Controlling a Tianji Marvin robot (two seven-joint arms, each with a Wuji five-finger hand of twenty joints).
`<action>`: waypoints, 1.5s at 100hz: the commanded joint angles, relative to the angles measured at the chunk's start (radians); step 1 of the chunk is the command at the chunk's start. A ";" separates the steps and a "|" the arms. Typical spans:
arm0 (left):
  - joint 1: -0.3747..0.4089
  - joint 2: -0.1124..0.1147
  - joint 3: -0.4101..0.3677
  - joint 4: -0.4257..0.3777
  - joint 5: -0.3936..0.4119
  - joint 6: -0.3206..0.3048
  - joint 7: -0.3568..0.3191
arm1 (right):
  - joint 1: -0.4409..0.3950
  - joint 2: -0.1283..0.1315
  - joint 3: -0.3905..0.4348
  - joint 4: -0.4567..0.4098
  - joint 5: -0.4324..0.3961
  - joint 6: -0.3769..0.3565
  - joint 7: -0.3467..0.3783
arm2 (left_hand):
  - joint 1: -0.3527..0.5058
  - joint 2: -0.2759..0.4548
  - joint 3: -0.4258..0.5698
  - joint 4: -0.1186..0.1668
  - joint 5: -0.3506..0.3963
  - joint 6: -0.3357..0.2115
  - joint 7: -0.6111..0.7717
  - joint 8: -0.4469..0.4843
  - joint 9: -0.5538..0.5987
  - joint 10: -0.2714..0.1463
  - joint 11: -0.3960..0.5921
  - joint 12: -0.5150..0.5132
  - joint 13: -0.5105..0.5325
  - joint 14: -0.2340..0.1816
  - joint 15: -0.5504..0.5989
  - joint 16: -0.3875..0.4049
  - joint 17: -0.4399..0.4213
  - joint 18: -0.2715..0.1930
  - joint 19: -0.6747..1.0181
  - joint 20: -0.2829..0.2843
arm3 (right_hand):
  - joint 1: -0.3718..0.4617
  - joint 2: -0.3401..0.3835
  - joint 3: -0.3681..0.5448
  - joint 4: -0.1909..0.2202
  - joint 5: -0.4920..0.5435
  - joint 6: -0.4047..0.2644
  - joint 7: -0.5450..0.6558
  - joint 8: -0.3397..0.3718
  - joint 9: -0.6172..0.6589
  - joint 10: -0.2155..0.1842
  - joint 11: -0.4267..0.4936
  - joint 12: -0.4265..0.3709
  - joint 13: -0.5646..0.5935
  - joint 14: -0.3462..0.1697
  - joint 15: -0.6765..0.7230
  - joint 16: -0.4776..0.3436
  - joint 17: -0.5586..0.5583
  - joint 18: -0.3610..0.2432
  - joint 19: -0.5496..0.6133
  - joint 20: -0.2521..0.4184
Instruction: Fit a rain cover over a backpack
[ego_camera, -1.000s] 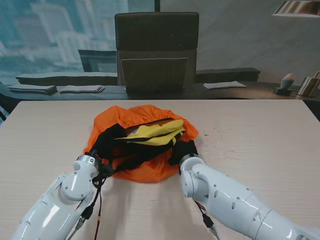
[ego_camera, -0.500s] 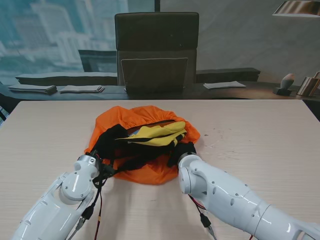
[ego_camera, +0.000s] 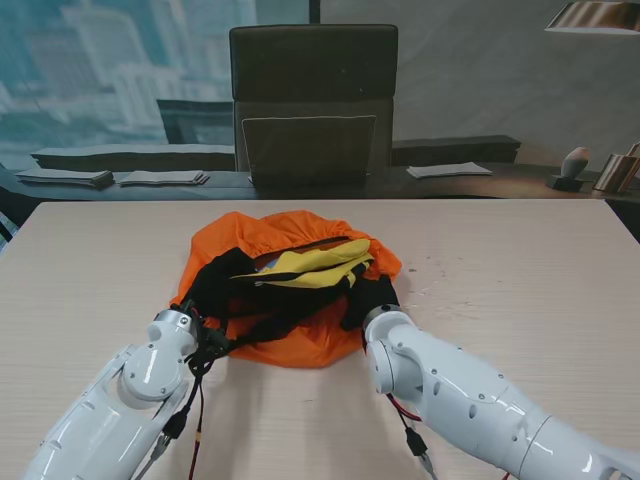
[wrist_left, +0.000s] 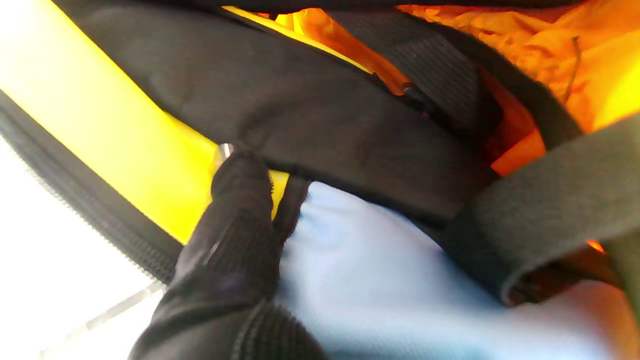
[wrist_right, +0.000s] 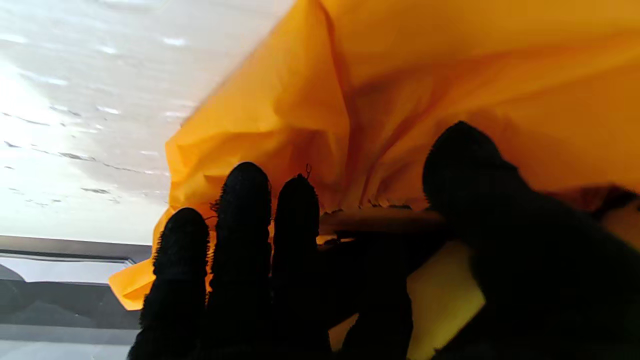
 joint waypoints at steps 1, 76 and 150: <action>0.005 -0.005 -0.003 -0.014 -0.004 -0.008 -0.019 | 0.023 -0.012 -0.028 0.005 -0.004 0.042 0.045 | 0.061 0.119 0.027 0.052 0.033 -0.022 0.040 0.033 0.056 -0.040 0.052 0.018 0.028 0.032 -0.003 -0.017 0.033 -0.018 0.051 0.021 | 0.020 0.004 0.025 0.038 -0.055 0.035 -0.033 -0.042 0.038 -0.026 0.024 -0.015 0.027 0.004 0.022 0.012 0.009 -0.017 0.029 0.022; 0.011 -0.005 -0.009 -0.017 0.004 -0.014 -0.013 | 0.076 0.000 -0.097 0.036 -0.020 0.109 0.112 | 0.062 0.119 0.023 0.054 0.033 -0.022 0.039 0.033 0.056 -0.043 0.049 0.023 0.027 0.031 -0.004 -0.017 0.032 -0.017 0.054 0.022 | -0.164 -0.091 0.046 -0.008 -0.054 0.058 0.039 -0.011 0.052 -0.019 0.002 -0.033 0.026 0.011 0.000 0.000 0.004 -0.009 0.024 0.024; 0.009 -0.005 -0.010 -0.010 0.007 -0.018 -0.014 | 0.122 0.029 -0.165 0.051 -0.021 0.049 0.209 | 0.061 0.121 0.019 0.055 0.034 -0.026 0.037 0.033 0.055 -0.046 0.047 0.027 0.023 0.027 -0.004 -0.017 0.027 -0.022 0.055 0.022 | 0.135 -0.199 0.116 -0.160 0.783 0.005 0.511 0.354 -0.194 -0.082 -0.058 -0.051 -0.220 -0.080 -0.083 0.010 -0.151 -0.073 -0.015 0.023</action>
